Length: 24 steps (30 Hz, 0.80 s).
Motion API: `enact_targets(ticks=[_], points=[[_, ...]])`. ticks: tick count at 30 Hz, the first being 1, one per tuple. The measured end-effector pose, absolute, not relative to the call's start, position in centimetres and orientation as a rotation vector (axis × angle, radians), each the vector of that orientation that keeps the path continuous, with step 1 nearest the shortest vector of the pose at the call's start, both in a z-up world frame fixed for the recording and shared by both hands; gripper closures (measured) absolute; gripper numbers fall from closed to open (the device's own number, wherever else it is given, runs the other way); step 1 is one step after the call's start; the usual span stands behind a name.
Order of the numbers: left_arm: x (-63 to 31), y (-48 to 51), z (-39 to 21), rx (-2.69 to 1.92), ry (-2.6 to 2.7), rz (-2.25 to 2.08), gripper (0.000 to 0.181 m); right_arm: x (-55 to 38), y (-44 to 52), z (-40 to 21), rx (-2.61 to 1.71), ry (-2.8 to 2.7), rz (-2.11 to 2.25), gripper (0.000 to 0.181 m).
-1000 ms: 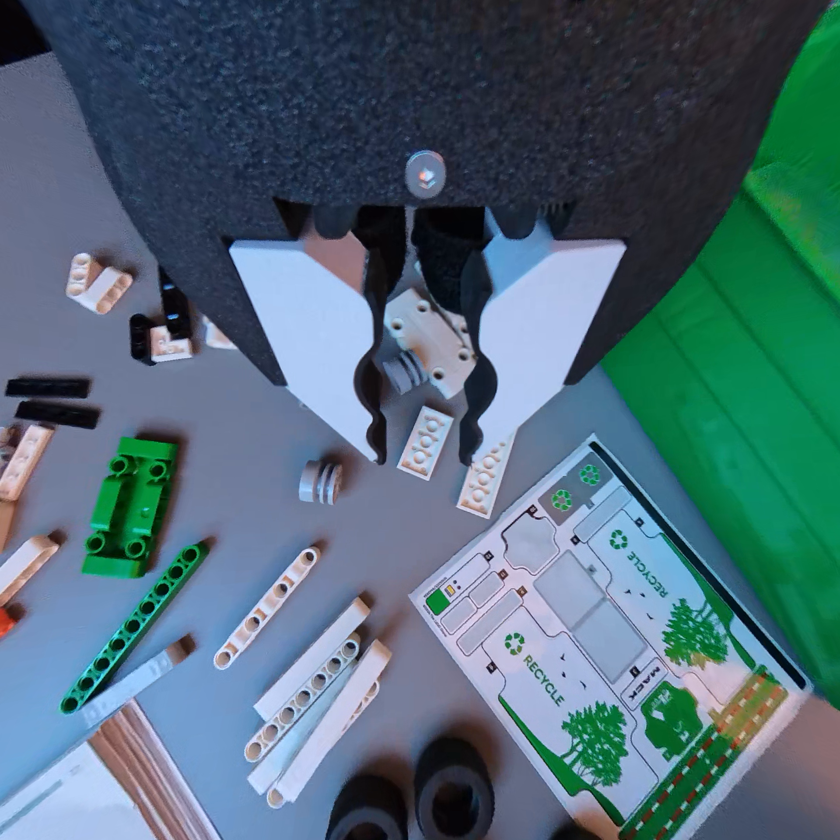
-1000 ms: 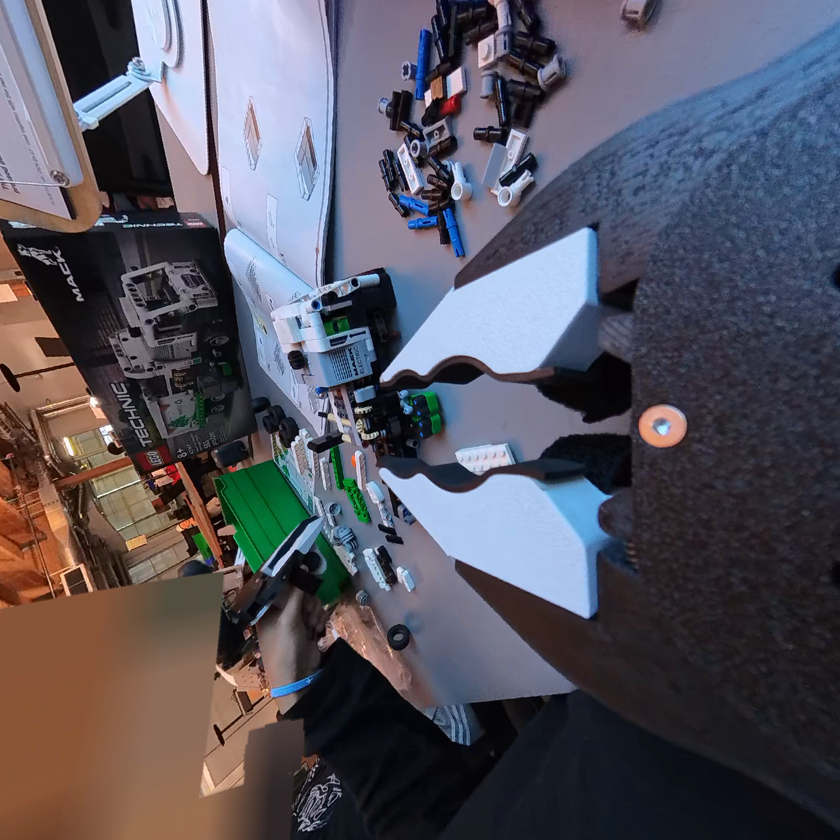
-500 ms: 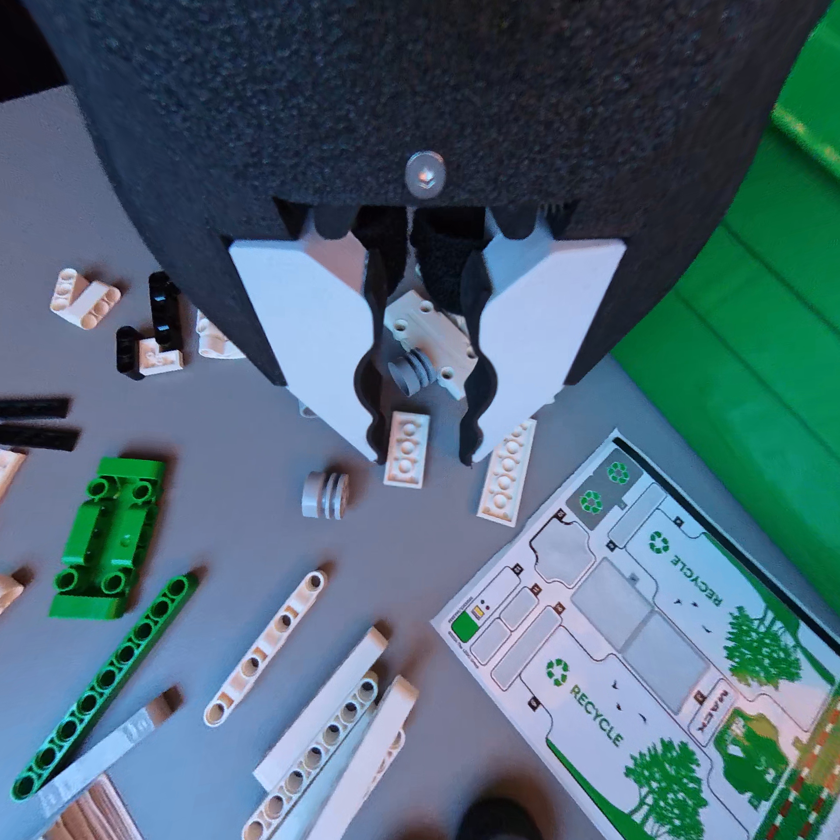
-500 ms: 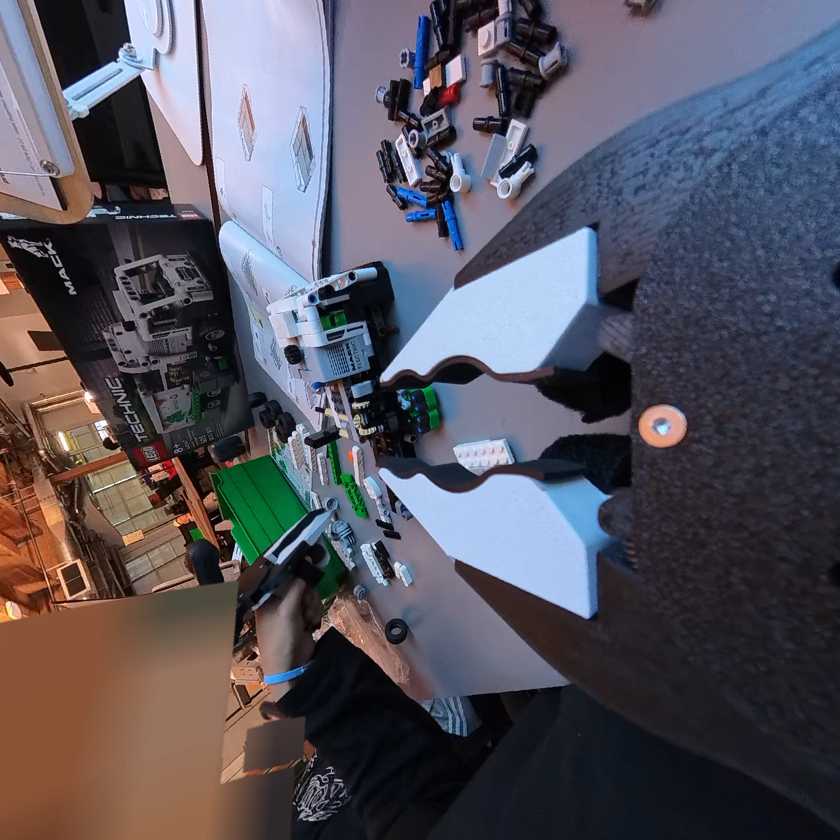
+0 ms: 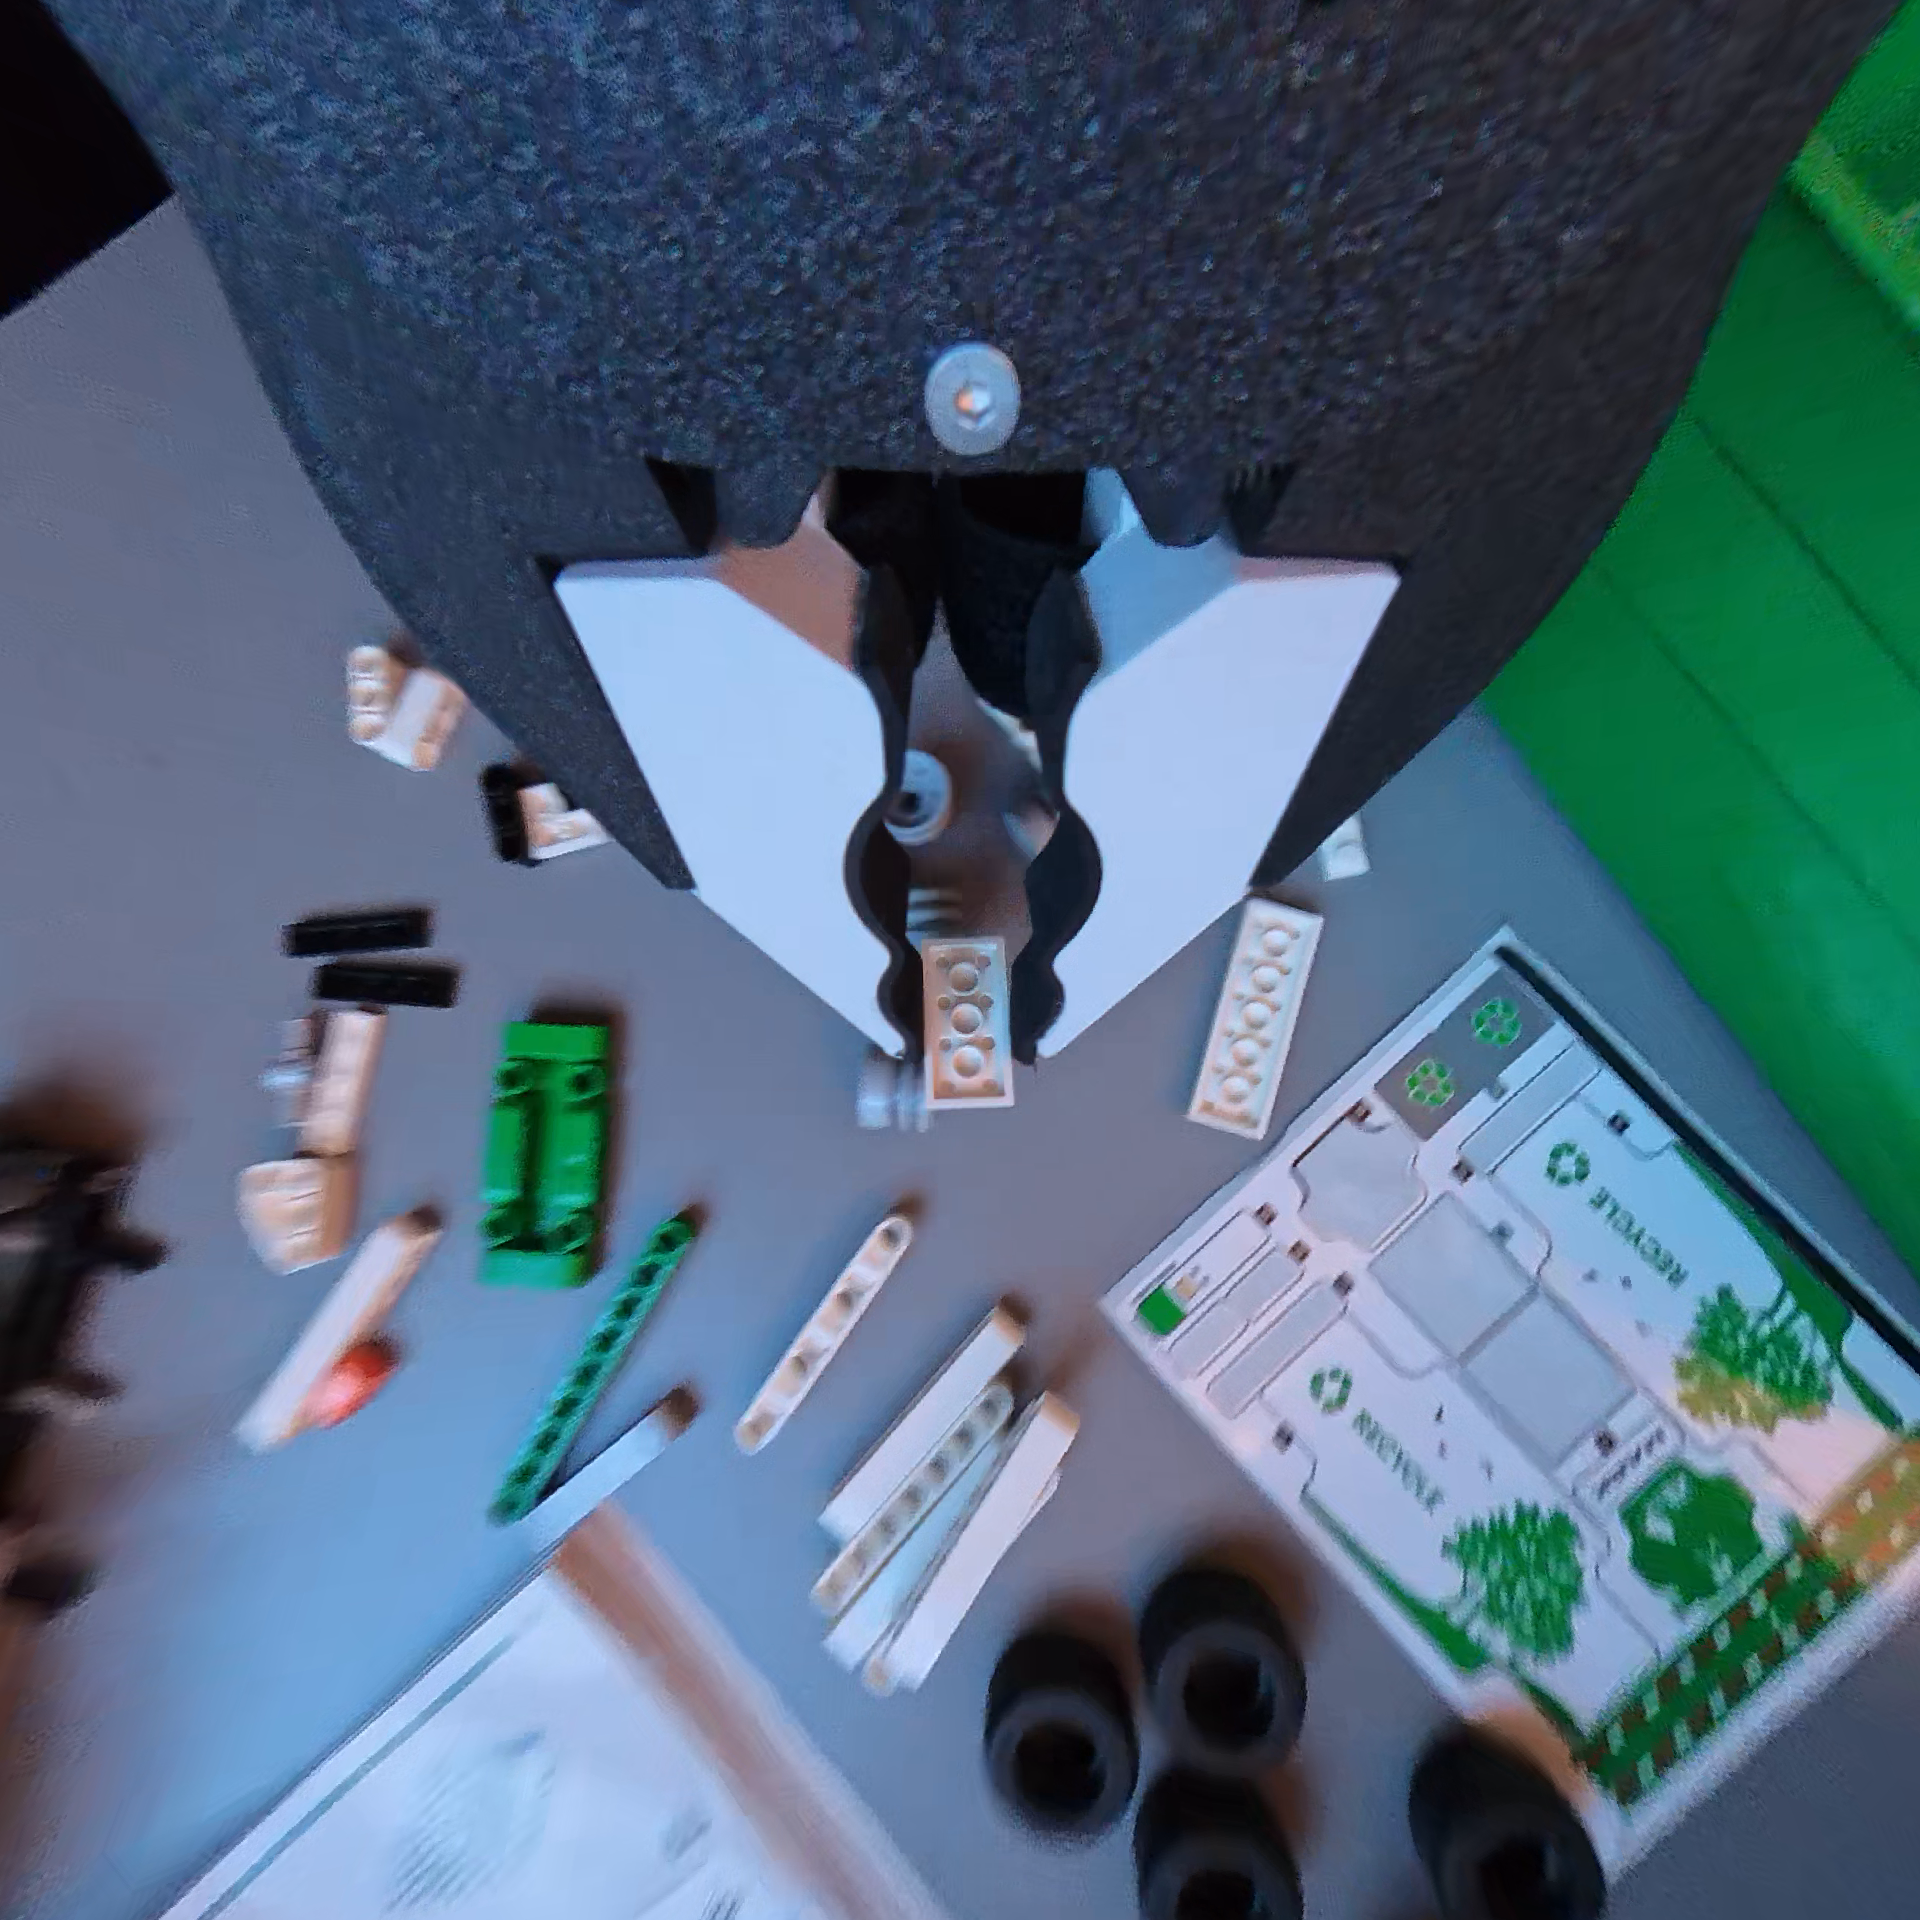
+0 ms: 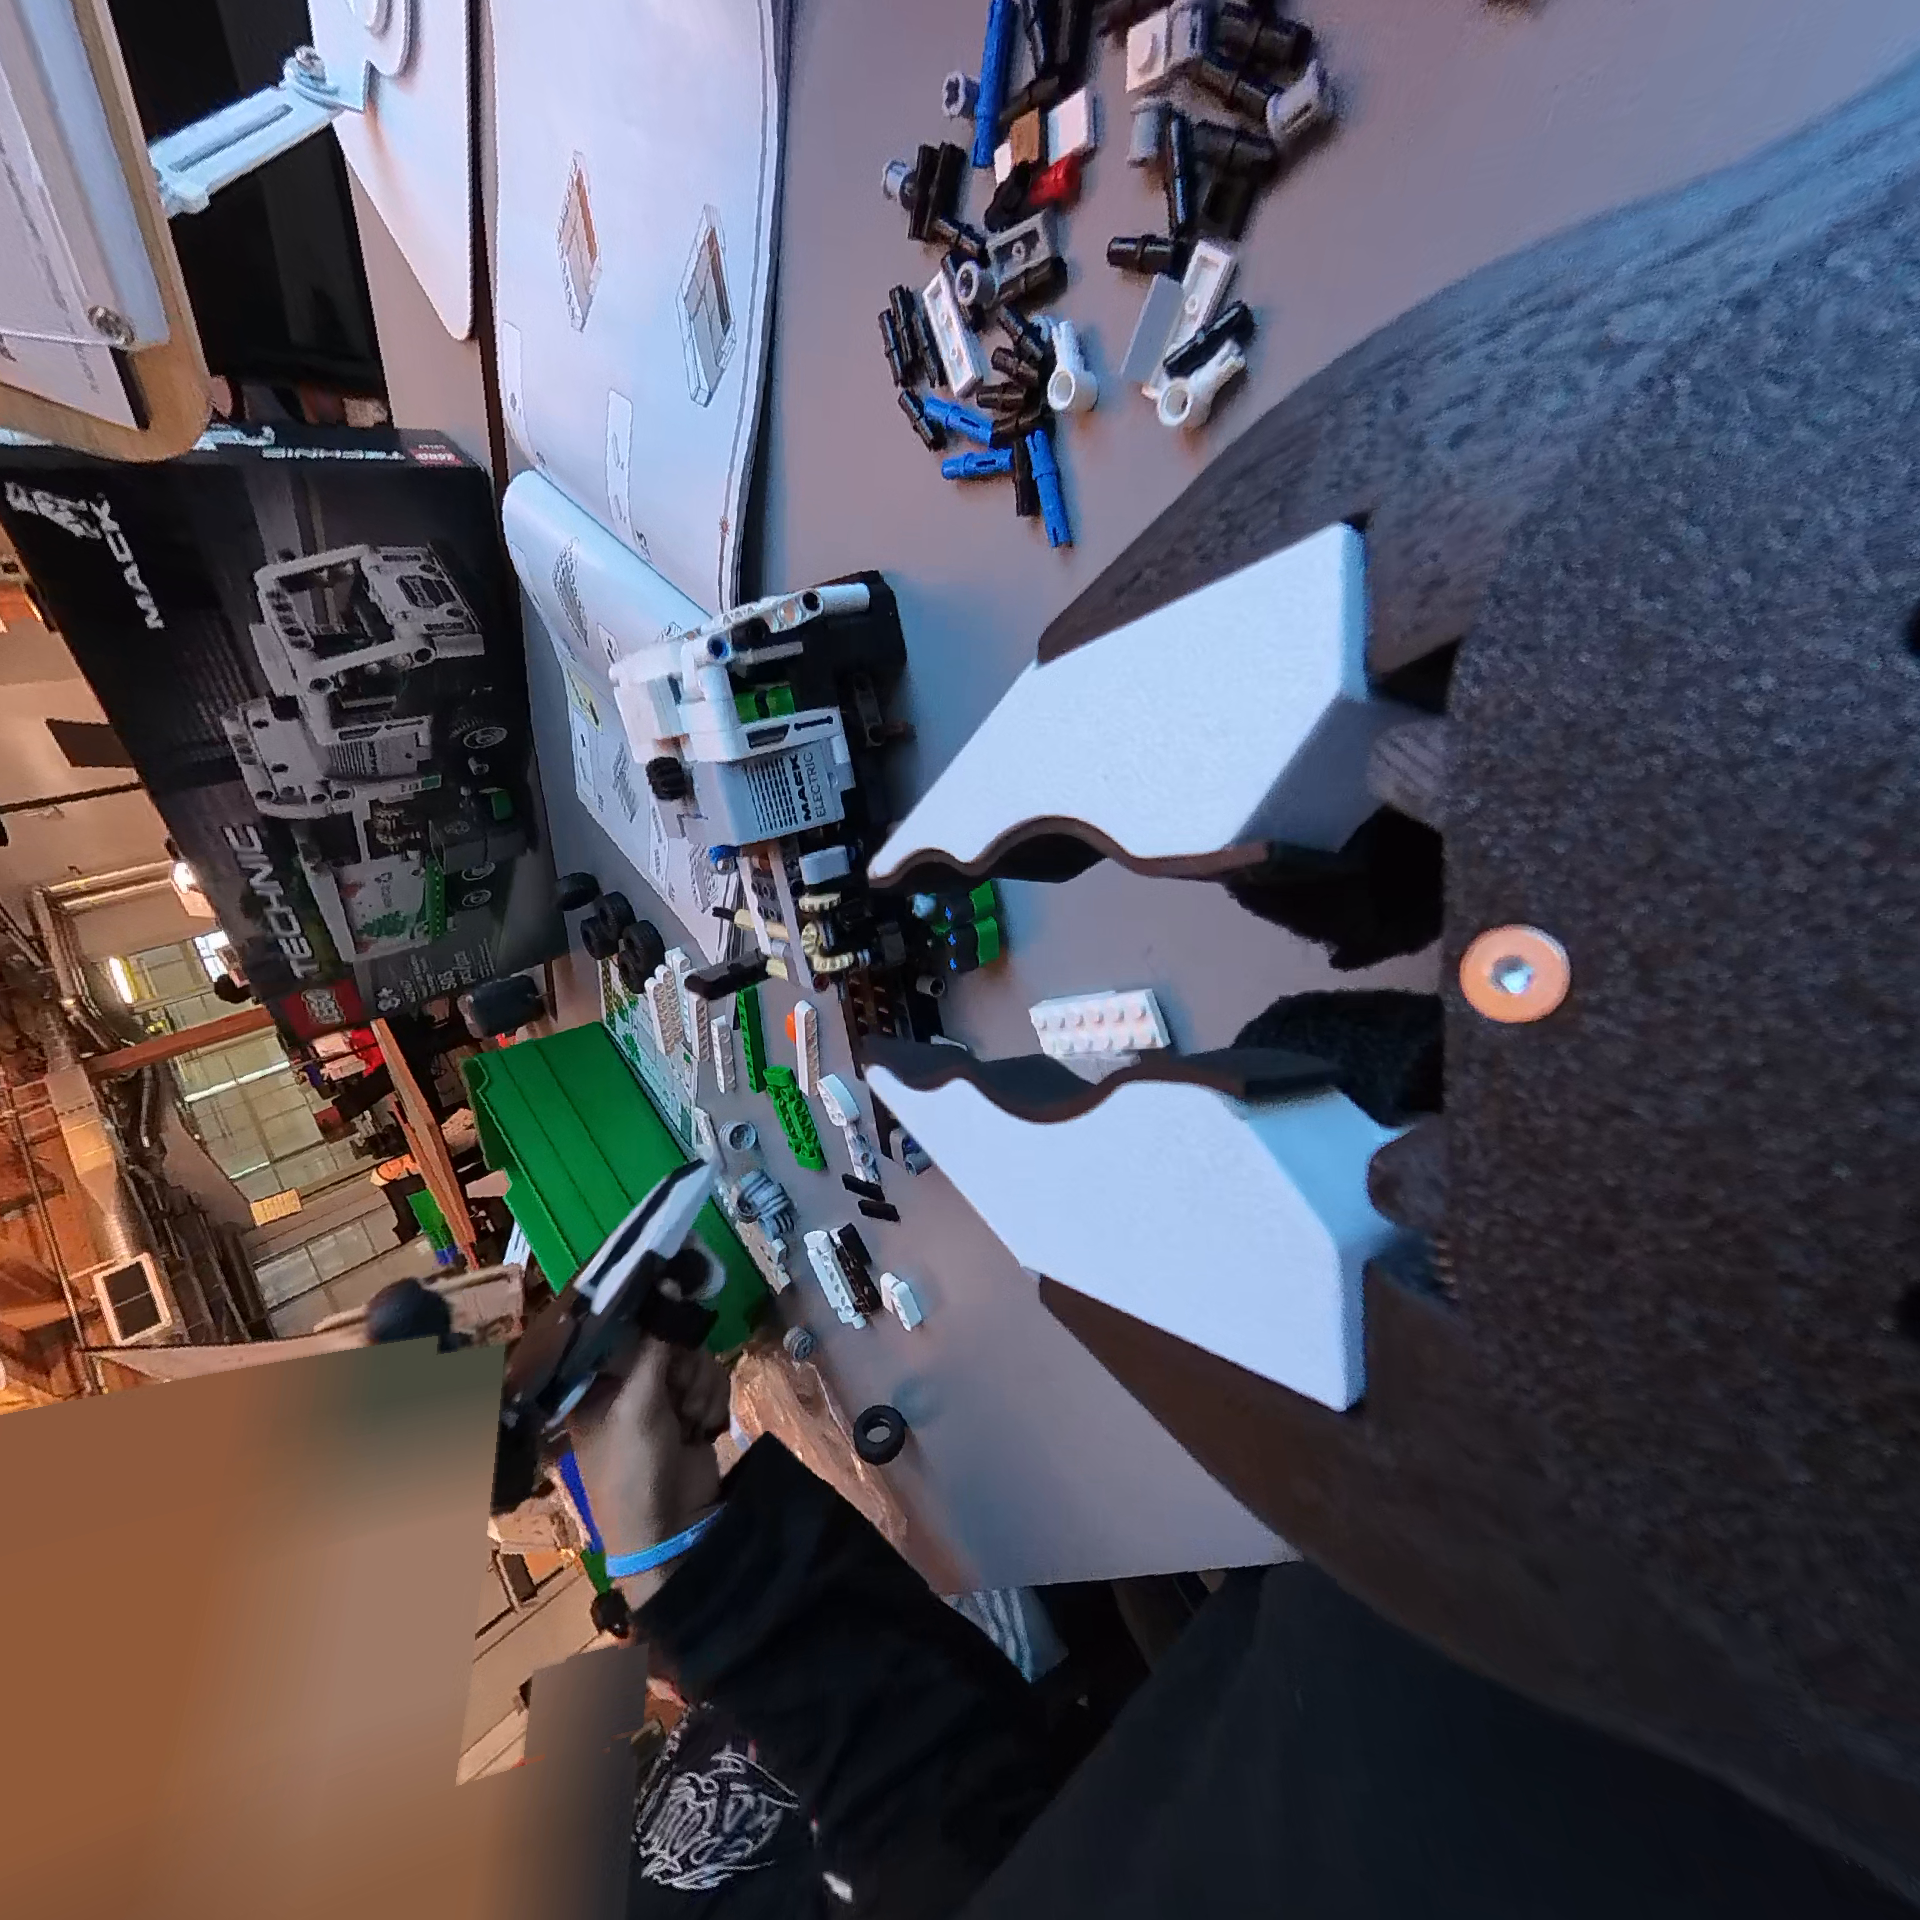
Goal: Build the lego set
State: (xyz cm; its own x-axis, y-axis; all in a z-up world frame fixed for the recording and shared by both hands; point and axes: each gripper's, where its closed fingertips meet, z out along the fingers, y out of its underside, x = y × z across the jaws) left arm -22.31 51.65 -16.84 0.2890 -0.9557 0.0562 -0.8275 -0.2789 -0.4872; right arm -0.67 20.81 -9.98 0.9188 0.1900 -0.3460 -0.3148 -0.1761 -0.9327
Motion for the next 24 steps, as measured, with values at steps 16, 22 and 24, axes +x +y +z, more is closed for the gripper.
enact_targets(ticks=[16,22,24], points=[[-17.2,29.3,0.6,-1.070,1.034,-2.100,0.167,-17.1,26.9,-3.1,-1.642,-0.480,0.755,0.150],[-19.1,27.4,1.7,-0.904,1.025,-2.155,0.167,-20.3,26.3,-1.2,-1.700,-0.612,0.985,0.148],[-19.3,27.3,1.7,-0.891,1.030,-2.144,0.166,-20.8,26.3,-0.5,-1.690,-0.633,0.973,0.156]])
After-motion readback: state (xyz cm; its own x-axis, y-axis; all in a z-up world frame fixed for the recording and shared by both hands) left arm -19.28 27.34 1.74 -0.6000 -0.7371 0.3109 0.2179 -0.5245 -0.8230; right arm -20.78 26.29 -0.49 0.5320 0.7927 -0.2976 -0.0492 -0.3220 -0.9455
